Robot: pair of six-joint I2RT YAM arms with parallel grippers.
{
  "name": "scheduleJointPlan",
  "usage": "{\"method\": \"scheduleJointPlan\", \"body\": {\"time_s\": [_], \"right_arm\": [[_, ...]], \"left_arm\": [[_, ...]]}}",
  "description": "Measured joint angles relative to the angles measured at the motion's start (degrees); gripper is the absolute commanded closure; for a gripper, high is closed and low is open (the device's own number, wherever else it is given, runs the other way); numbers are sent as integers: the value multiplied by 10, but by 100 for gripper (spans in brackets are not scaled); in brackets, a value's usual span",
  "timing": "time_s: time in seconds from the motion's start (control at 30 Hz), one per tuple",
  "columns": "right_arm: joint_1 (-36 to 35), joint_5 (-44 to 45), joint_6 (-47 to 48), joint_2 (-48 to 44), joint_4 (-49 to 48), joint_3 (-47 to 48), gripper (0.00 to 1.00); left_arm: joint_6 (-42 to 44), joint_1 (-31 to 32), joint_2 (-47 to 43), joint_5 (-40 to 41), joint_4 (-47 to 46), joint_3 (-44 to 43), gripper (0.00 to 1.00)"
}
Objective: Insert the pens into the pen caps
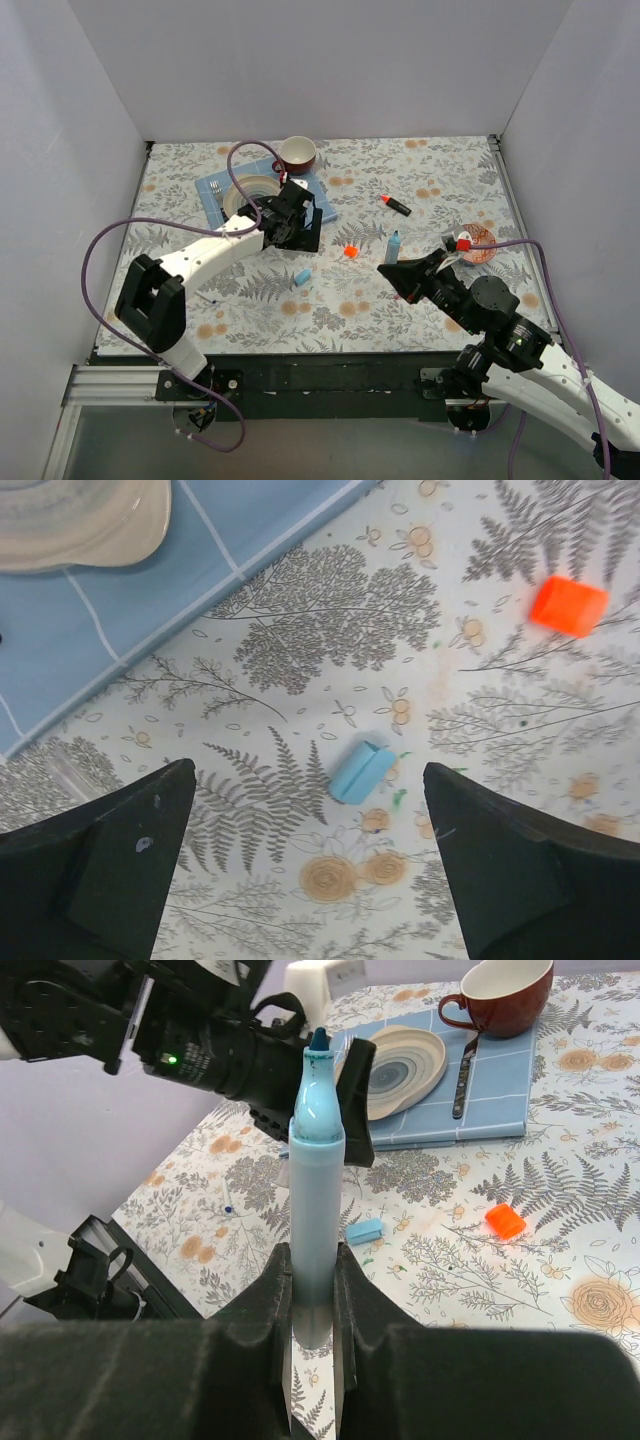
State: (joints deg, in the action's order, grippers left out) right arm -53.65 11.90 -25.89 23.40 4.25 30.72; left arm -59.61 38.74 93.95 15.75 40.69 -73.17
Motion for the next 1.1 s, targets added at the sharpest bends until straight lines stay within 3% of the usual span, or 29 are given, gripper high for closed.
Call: {"method": "scheduleJointPlan", "body": {"time_s": [0.27, 0.33, 0.47, 0.67, 0.93, 1.1], "right_arm": [[0, 1, 0, 0, 0, 0, 99], [0, 1, 0, 0, 0, 0, 99], [0, 1, 0, -1, 0, 0, 99], [0, 3, 0, -17, 6, 0, 99], [0, 16, 0, -40, 14, 0, 99], [0, 20, 0, -41, 19, 0, 99]], "left_arm": [[-209, -23, -106, -64, -53, 52, 2], [-278, -39, -135, -80, -80, 89, 9], [-300, -48, -162, -101, -134, 141, 14], [-160, -45, -125, -99, -150, 141, 34], [137, -36, -101, -193, -137, 137, 33], [262, -10, -54, -225, -129, 121, 39]]}}
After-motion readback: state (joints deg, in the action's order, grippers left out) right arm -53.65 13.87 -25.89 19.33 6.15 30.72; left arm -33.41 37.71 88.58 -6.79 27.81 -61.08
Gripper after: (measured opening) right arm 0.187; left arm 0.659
